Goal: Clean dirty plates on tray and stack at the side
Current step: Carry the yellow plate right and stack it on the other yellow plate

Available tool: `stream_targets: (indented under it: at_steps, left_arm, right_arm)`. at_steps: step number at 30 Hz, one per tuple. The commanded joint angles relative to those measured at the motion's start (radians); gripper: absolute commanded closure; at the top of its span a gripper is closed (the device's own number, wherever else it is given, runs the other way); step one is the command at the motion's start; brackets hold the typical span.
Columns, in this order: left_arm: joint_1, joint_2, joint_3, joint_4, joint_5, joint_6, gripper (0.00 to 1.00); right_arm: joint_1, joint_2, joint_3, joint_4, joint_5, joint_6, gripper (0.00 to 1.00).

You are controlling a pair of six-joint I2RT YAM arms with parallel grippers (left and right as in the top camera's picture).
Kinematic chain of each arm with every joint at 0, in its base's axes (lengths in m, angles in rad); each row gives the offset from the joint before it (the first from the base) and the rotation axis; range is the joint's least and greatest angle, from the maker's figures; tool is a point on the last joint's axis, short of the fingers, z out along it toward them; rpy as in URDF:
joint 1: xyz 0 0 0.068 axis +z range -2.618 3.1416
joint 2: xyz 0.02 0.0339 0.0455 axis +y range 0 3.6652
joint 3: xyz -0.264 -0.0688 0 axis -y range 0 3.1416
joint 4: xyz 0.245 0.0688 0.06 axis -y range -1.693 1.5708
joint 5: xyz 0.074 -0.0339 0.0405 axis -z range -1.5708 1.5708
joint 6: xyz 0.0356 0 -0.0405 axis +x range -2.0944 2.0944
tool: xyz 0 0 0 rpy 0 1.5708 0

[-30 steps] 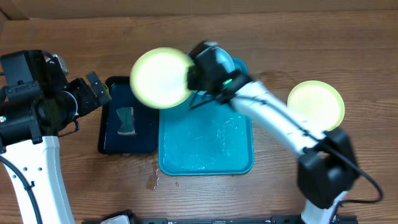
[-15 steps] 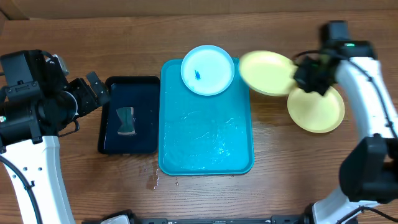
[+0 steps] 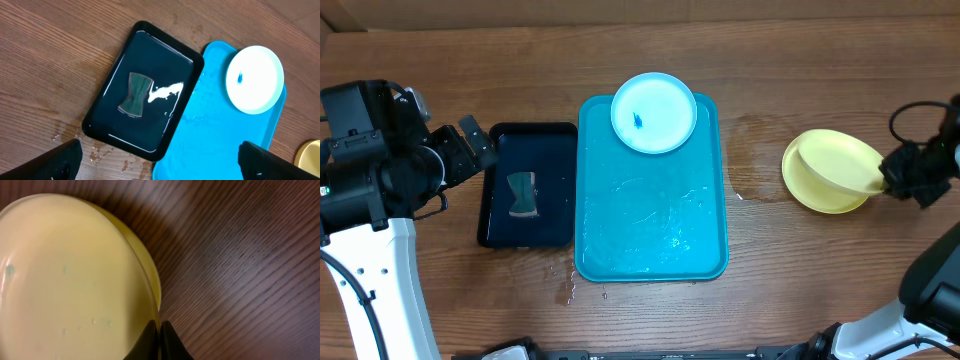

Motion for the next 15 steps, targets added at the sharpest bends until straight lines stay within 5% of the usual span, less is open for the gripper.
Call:
stream_targets:
  at_steps: [1, 5, 10, 13, 15]
  left_arm:
    - [0.002, 0.003, 0.015, 0.001, 0.008, -0.003, 0.00]
    - [0.002, 0.003, 0.015, 0.001, 0.008, -0.003, 0.00]
    - [0.002, 0.003, 0.015, 0.001, 0.008, -0.003, 0.00]
    - [0.002, 0.003, 0.015, 0.001, 0.008, -0.003, 0.00]
    - [0.002, 0.003, 0.015, 0.001, 0.008, -0.003, 0.00]
  right_arm:
    - [-0.008, -0.025, -0.070, 0.064, -0.012, -0.002, 0.96]
    - [0.005, -0.024, -0.133, 0.136, -0.058, -0.003, 0.90]
    - [0.017, -0.024, -0.201, 0.206, -0.037, -0.003, 0.42]
    - [0.024, -0.024, -0.240, 0.249, -0.073, -0.008, 0.33]
    - [0.038, -0.024, -0.243, 0.259, -0.113, -0.045, 0.38]
